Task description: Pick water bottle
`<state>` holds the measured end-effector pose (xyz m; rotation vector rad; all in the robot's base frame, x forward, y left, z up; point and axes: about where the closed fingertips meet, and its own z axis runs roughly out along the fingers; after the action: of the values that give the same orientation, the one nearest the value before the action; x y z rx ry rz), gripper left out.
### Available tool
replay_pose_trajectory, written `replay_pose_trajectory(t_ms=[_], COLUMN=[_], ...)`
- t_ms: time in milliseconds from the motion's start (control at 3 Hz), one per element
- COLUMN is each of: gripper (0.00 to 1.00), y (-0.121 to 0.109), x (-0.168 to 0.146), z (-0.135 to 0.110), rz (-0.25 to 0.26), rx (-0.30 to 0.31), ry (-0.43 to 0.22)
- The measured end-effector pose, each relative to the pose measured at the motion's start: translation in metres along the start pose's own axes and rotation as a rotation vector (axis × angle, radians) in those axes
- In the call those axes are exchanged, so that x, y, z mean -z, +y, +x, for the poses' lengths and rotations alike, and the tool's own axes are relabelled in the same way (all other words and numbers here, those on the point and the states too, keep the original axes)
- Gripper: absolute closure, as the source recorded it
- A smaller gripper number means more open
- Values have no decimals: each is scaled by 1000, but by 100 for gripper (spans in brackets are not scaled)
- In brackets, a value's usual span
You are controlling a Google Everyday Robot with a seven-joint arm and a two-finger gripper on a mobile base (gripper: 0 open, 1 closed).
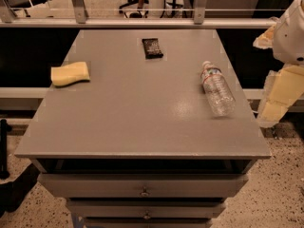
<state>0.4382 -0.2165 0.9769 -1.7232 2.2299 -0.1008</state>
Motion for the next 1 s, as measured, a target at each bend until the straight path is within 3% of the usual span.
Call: replay_pose_trajectory(t_ms=[333, 1000], gripper=[0, 0], y=[0, -57], x=[0, -85], z=[0, 14], rz=[0, -29], rx=[0, -293], ry=[0, -64])
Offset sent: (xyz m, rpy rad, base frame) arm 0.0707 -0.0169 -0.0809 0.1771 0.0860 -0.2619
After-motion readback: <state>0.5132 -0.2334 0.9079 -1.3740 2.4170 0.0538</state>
